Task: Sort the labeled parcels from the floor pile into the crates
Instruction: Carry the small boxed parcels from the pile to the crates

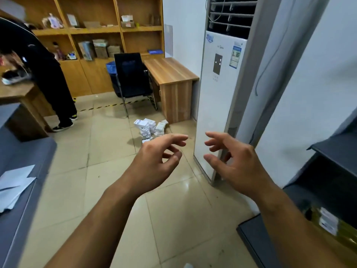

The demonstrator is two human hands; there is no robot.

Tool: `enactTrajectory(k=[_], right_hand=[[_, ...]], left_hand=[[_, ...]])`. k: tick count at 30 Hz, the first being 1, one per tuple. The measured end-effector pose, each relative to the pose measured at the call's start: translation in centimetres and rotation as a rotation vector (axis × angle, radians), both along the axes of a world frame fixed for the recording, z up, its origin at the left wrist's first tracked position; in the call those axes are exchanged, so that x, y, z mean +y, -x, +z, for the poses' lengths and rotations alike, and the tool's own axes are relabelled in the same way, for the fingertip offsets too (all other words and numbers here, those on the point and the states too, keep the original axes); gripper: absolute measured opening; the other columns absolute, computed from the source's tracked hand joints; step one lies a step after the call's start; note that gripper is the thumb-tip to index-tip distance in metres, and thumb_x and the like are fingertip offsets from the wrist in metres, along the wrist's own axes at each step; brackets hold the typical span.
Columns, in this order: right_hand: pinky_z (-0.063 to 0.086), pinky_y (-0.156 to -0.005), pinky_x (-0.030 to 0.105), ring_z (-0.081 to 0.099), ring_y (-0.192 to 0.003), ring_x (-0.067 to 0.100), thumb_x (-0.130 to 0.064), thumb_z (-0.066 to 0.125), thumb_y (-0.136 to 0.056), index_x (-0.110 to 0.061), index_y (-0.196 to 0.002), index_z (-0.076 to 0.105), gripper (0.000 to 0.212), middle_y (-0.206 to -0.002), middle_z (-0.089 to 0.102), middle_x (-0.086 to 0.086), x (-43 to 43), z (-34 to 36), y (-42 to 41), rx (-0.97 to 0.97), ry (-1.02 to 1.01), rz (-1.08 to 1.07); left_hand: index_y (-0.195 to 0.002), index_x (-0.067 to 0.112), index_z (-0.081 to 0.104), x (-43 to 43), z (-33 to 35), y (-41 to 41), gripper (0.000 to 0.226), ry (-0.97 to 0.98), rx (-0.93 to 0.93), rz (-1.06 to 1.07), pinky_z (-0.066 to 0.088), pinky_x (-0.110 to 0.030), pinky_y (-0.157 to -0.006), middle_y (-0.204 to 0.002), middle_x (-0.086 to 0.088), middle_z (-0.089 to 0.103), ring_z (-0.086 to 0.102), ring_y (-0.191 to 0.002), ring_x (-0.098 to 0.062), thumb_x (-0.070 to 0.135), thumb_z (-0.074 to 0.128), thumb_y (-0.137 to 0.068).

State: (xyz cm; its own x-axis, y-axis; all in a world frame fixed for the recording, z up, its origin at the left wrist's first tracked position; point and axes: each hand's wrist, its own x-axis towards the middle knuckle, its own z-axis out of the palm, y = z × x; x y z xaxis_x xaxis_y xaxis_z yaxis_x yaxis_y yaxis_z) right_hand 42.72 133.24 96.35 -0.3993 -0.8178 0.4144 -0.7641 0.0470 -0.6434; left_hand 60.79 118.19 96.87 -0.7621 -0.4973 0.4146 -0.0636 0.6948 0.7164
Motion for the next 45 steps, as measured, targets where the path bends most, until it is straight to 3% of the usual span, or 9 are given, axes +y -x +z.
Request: enactTrajectory(k=[7, 17, 21, 29, 34, 45], right_hand=[[0.055, -0.079, 0.009, 0.059, -0.109, -0.012, -0.057, 0.06, -0.086, -0.039, -0.143, 0.049, 0.06, -0.115, 0.06, -0.029, -12.8, -1.2, 10.4, -0.023, -0.03, 0.104], [0.051, -0.08, 0.005, 0.061, -0.109, -0.01, -0.067, 0.053, -0.08, -0.04, -0.14, 0.047, 0.066, -0.115, 0.058, -0.033, -26.3, -2.8, 17.2, -0.115, -0.069, 0.204], [0.053, -0.082, 0.008, 0.061, -0.109, -0.009, -0.066, 0.055, -0.081, -0.041, -0.14, 0.047, 0.065, -0.115, 0.06, -0.032, -32.8, -4.2, 19.2, -0.126, -0.107, 0.221], [0.057, -0.084, 0.019, 0.061, -0.11, -0.005, -0.066, 0.054, -0.079, -0.047, -0.14, 0.044, 0.064, -0.117, 0.062, -0.027, -47.9, -5.0, 22.4, -0.069, -0.201, 0.179], [0.058, -0.085, 0.021, 0.061, -0.109, -0.006, -0.048, 0.067, -0.087, -0.045, -0.14, 0.047, 0.058, -0.116, 0.061, -0.029, -56.1, -4.7, 25.7, -0.039, -0.203, 0.101], [0.059, -0.085, 0.024, 0.061, -0.109, -0.004, -0.04, 0.071, -0.09, -0.04, -0.142, 0.049, 0.057, -0.119, 0.063, -0.025, -69.6, -6.4, 37.5, -0.069, -0.202, 0.093]], left_hand=[[-0.129, 0.023, 0.066, -11.2, -1.0, 7.9, 0.039, -0.069, 0.031, 0.135, 0.058, -0.028, -0.084, -0.11, 0.011, 0.071, 0.068, -0.099, -0.016, 0.006, 0.063, -0.094], [-0.129, 0.023, 0.066, -23.9, -3.6, 12.1, 0.039, -0.133, -0.015, 0.233, 0.054, -0.018, -0.083, -0.113, 0.009, 0.072, 0.068, -0.102, -0.018, 0.006, 0.064, -0.094], [-0.128, 0.023, 0.066, -30.2, -5.3, 13.3, 0.039, -0.145, -0.005, 0.265, 0.052, -0.015, -0.083, -0.112, 0.012, 0.071, 0.068, -0.101, -0.016, 0.017, 0.061, -0.09], [-0.124, 0.025, 0.068, -47.3, -7.5, 16.8, 0.037, -0.27, 0.017, 0.274, 0.055, -0.018, -0.078, -0.108, 0.009, 0.073, 0.067, -0.099, -0.015, 0.02, 0.059, -0.088], [-0.124, 0.025, 0.068, -56.9, -7.0, 21.2, 0.038, -0.261, 0.024, 0.207, 0.055, -0.02, -0.083, -0.108, 0.012, 0.072, 0.067, -0.1, -0.015, 0.02, 0.06, -0.087], [-0.124, 0.027, 0.067, -70.0, -7.2, 34.0, 0.036, -0.25, 0.006, 0.184, 0.057, -0.029, -0.084, -0.11, 0.012, 0.071, 0.067, -0.101, -0.015, 0.021, 0.06, -0.089]])
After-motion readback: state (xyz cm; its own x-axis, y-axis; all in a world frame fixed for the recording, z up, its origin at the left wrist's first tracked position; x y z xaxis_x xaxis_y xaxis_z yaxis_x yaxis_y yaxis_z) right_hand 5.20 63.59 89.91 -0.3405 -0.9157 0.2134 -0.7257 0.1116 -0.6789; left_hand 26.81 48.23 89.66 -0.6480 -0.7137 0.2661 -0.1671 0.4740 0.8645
